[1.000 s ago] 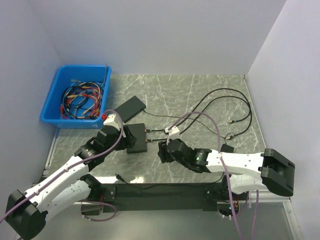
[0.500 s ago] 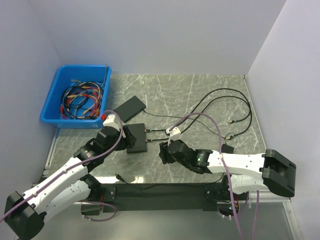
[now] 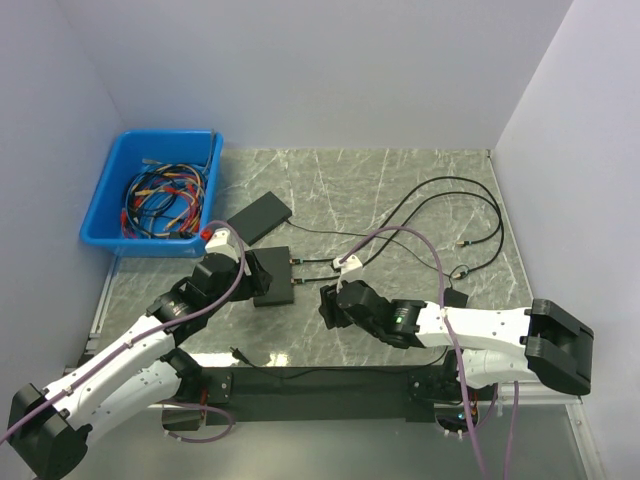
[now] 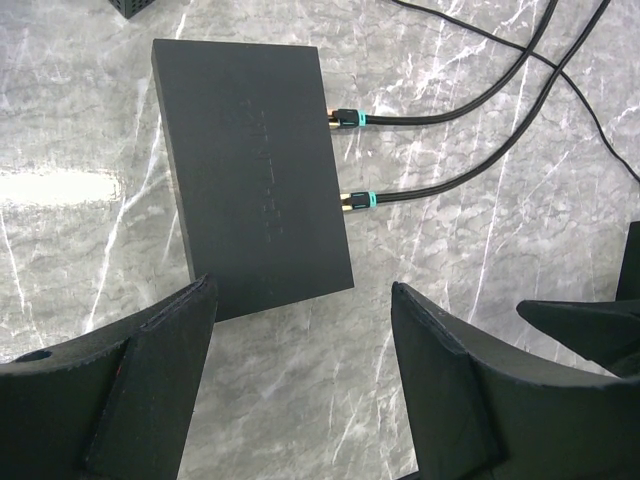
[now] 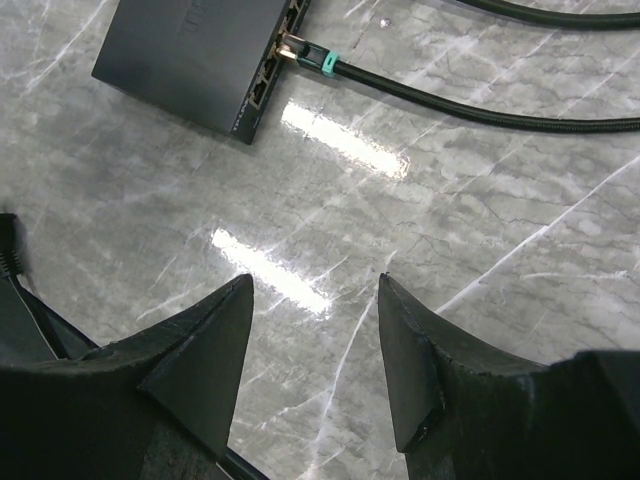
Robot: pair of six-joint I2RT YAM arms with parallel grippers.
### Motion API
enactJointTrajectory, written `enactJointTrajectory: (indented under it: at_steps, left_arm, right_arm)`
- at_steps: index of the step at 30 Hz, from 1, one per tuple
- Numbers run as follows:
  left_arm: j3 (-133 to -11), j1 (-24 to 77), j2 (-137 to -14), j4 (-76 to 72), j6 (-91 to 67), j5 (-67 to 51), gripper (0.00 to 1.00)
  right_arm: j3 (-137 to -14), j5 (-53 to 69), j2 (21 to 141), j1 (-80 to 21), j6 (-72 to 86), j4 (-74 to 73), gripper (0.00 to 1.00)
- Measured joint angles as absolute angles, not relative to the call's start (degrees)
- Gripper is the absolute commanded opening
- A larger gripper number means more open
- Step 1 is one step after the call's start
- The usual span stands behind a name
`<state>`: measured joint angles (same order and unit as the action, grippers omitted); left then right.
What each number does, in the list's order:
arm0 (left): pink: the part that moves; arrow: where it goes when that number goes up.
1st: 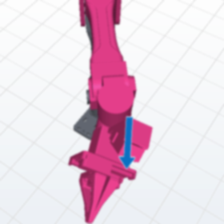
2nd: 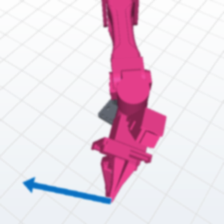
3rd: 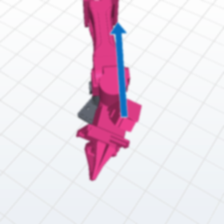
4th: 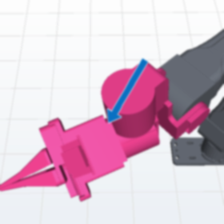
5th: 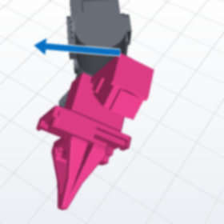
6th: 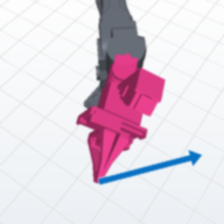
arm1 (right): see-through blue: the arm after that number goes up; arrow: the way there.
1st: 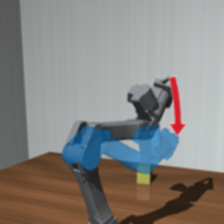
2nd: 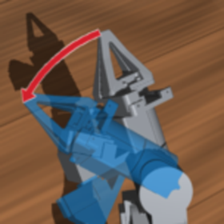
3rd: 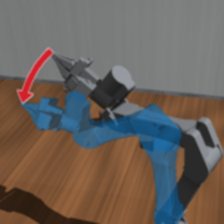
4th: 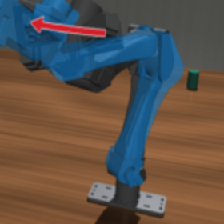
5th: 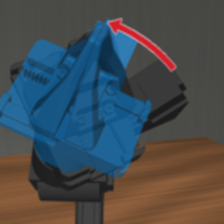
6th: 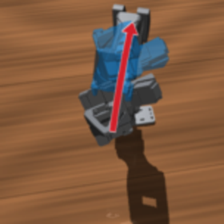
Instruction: Insert the plug into the switch port
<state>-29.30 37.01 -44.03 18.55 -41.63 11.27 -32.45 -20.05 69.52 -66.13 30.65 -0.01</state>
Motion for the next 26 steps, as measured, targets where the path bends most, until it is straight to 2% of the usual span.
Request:
enactJointTrajectory:
  at_steps: [26]
  left_arm:
    - [-29.3,37.6,-43.9,18.7,-41.6,11.9,0.75]
  right_arm:
    - [-29.8,-19.9,63.8,-66.7,30.8,2.0,0.61]
